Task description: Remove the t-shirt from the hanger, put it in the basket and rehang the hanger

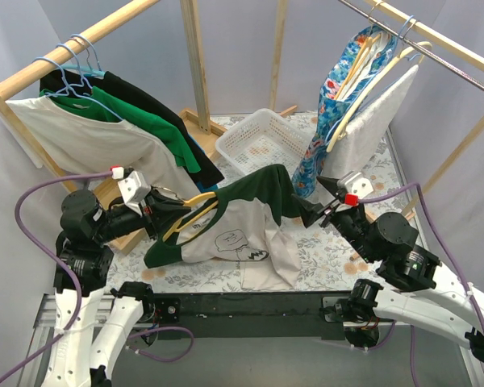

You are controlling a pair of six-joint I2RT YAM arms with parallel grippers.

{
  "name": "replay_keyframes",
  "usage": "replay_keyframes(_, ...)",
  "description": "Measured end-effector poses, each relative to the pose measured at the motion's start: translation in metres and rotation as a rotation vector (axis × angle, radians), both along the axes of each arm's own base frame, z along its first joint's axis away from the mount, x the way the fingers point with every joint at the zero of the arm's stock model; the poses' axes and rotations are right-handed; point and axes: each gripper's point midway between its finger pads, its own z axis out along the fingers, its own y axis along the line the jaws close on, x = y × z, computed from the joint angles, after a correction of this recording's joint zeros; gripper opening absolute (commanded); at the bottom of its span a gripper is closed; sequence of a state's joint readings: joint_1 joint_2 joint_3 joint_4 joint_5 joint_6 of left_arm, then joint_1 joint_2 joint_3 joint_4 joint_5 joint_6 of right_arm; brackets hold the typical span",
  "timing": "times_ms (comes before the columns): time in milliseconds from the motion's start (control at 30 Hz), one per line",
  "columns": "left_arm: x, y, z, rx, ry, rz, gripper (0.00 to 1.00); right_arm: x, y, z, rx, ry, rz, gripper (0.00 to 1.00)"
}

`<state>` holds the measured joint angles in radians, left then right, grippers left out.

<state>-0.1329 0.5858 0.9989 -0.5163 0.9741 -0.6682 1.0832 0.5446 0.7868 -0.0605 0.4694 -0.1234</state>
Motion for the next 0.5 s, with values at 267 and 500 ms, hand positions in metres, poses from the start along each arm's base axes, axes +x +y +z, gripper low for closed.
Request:
replay_keyframes(267,-0.028,0.004,0.011,0.007,-0.044,0.001,0.0,0.013,0.021,-0.024,-0.098,0.038,-0.005,0.71)
replay_keyframes(500,-0.038,0.006,0.012,0.009,-0.045,0.007,0.0,0.014,0.043,-0.047,-0.165,0.081,0.048,0.06)
